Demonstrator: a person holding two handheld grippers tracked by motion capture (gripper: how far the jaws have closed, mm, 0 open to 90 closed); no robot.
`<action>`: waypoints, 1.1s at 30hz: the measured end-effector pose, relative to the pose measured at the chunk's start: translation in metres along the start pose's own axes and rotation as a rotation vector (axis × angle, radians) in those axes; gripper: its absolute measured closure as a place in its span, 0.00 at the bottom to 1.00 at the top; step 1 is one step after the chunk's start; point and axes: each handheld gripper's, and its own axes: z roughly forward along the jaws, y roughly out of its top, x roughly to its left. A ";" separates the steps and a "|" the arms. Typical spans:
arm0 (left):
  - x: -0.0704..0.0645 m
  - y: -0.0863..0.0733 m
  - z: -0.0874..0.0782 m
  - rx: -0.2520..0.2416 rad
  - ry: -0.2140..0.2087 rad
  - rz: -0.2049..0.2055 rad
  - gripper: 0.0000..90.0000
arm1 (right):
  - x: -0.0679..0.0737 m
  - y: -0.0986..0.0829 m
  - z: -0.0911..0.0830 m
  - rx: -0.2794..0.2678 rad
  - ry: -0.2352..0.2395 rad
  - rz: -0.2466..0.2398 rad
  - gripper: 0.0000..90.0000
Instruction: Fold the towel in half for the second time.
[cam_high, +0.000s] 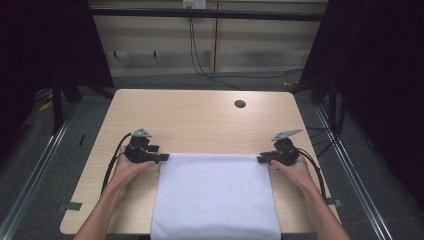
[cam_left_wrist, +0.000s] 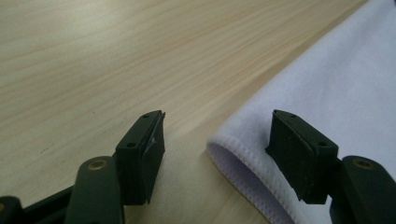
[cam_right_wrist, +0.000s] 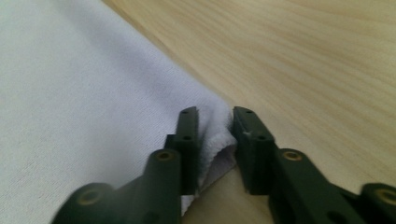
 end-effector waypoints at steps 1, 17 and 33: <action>0.000 0.000 0.002 0.021 0.002 0.003 0.43 | 0.000 0.000 0.000 -0.002 0.009 0.002 0.92; 0.002 0.021 -0.016 -0.043 -0.046 -0.005 0.96 | -0.001 0.031 -0.024 -0.137 0.010 0.014 0.96; -0.003 0.099 -0.061 -0.248 0.037 0.023 0.96 | -0.012 0.101 -0.074 -0.326 -0.084 -0.012 0.96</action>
